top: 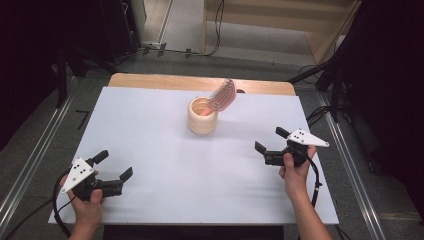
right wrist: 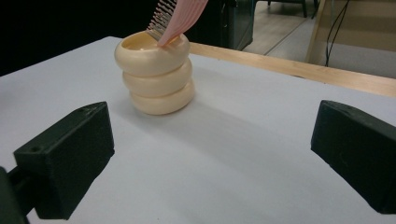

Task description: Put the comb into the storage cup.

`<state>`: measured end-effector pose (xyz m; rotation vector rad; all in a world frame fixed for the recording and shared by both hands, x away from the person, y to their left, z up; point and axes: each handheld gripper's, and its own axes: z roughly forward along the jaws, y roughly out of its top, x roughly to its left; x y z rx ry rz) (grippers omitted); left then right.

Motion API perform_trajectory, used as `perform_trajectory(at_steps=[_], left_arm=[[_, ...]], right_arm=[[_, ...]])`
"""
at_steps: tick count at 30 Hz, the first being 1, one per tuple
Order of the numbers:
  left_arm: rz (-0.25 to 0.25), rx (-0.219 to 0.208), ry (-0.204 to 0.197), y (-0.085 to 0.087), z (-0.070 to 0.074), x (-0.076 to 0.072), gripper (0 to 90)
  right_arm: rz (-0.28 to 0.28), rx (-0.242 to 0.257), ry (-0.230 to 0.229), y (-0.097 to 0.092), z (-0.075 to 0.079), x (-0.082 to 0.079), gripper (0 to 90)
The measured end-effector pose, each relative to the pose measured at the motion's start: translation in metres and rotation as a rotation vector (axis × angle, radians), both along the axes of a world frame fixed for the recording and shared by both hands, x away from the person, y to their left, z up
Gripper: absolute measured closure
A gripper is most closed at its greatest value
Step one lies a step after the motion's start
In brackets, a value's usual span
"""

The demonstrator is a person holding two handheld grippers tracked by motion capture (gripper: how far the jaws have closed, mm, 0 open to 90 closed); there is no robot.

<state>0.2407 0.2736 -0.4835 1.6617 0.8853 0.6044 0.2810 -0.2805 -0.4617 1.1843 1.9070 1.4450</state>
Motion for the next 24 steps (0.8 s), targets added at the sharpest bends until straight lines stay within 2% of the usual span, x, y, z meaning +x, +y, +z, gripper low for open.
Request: perform_trajectory(at_steps=[13,24], left_arm=[[0.007,0.003,0.000,0.000,0.000,0.000,0.0],[0.009,0.004,0.002,0.000,0.000,0.000,0.0]], right_arm=[[-0.020,-0.013,0.015,-0.014,-0.013,-0.015,0.0],[-0.049,0.000,0.022,-0.033,-0.022,-0.033,0.0]])
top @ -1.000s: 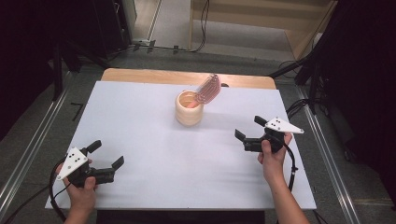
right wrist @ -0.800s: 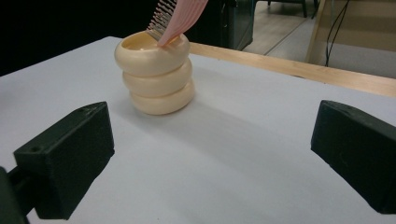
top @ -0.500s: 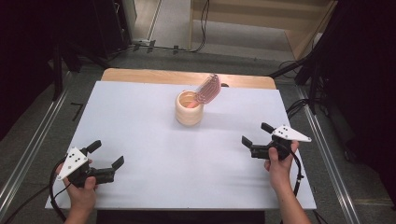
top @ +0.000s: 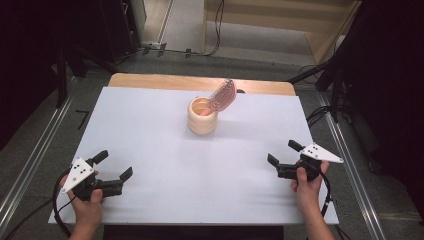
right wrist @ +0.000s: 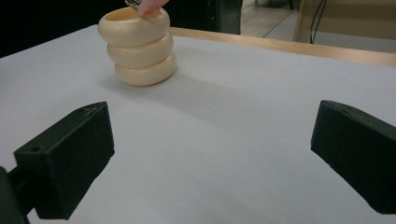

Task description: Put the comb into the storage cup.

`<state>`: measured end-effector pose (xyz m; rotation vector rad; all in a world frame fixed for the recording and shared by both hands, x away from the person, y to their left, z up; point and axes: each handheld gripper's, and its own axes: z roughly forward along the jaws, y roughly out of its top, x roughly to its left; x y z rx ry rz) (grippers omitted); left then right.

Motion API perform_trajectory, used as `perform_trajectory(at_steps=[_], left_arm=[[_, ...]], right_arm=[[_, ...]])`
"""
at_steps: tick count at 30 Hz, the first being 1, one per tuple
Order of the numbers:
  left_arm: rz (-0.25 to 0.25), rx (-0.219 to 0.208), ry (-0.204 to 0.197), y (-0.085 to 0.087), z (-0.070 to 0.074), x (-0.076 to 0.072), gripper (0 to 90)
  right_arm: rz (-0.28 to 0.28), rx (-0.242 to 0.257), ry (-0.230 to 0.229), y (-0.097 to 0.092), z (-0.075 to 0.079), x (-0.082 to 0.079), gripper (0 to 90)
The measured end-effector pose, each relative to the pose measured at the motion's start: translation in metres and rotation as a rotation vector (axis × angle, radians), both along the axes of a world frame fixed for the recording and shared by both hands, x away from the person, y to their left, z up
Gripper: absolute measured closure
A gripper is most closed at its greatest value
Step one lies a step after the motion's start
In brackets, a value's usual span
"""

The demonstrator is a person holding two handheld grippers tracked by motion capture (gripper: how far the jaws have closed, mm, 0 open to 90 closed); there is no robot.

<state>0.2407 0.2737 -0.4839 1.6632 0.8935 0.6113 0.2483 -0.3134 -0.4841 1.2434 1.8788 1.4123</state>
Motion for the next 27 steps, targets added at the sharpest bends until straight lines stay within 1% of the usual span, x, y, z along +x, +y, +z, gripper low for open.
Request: perform_trajectory(at_steps=[6,12,15,18,23,25,27], left_arm=[[0.000,0.000,0.000,0.000,0.000,0.000,0.0],[-0.002,-0.003,0.000,0.000,0.000,0.000,0.0],[-0.004,-0.004,0.001,0.000,0.000,0.000,0.0],[-0.009,-0.002,0.001,0.000,0.001,0.000,0.0],[-0.001,0.004,0.013,0.000,0.000,0.002,0.0],[0.010,0.005,0.023,0.000,0.000,0.003,0.0],[0.021,0.006,0.036,0.000,-0.001,0.004,0.0]], right_arm=[[-0.010,-0.001,0.007,-0.008,-0.007,-0.008,0.0],[-0.013,0.013,0.010,-0.014,-0.012,-0.017,0.0],[-0.014,0.018,0.005,-0.019,-0.015,-0.022,0.0],[-0.029,0.012,-0.002,-0.021,-0.017,-0.026,0.0],[-0.036,0.017,-0.008,-0.021,-0.020,-0.028,0.0],[-0.044,0.006,0.001,-0.019,-0.021,-0.027,0.0],[-0.026,0.008,0.024,-0.018,-0.024,-0.025,0.0]])
